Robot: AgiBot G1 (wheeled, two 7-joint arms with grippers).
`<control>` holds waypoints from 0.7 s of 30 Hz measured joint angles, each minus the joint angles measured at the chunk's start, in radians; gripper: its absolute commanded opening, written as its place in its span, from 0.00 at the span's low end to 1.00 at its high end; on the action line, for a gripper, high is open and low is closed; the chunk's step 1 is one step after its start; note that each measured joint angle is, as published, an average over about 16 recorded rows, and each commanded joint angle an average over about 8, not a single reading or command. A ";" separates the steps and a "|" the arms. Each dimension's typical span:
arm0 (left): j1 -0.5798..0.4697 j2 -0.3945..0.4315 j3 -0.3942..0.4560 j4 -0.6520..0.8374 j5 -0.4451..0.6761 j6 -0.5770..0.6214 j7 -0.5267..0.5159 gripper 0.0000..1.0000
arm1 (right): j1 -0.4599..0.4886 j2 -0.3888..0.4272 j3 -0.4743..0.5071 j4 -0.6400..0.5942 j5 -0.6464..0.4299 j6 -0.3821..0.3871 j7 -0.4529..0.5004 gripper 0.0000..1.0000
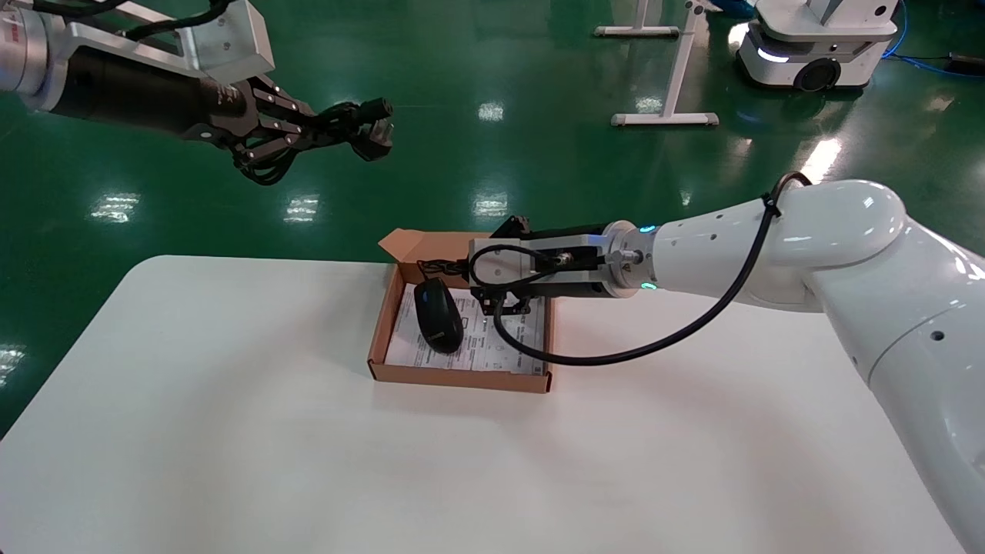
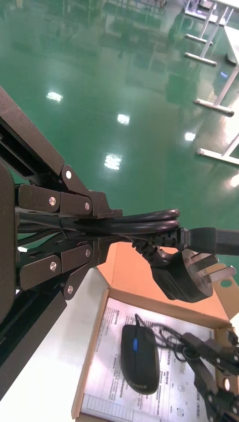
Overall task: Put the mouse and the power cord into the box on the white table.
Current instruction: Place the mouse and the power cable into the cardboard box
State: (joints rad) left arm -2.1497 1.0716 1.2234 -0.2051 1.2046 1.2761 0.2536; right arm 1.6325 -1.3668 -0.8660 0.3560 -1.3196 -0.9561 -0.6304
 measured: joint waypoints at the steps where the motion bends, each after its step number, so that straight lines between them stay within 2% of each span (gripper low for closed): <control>1: 0.000 0.000 0.002 -0.004 0.002 0.002 -0.002 0.00 | -0.002 0.000 -0.009 0.007 0.004 0.011 0.007 1.00; 12: 0.037 0.026 0.008 -0.039 -0.002 0.059 0.008 0.00 | 0.025 0.020 -0.087 0.016 0.041 0.058 0.049 1.00; 21: 0.143 0.141 -0.006 -0.009 -0.041 0.068 0.098 0.00 | 0.128 0.139 -0.101 -0.073 0.060 -0.048 0.001 1.00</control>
State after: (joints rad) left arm -2.0066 1.2125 1.2178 -0.2144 1.1638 1.3446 0.3513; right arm 1.7602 -1.2275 -0.9671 0.2829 -1.2600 -1.0039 -0.6291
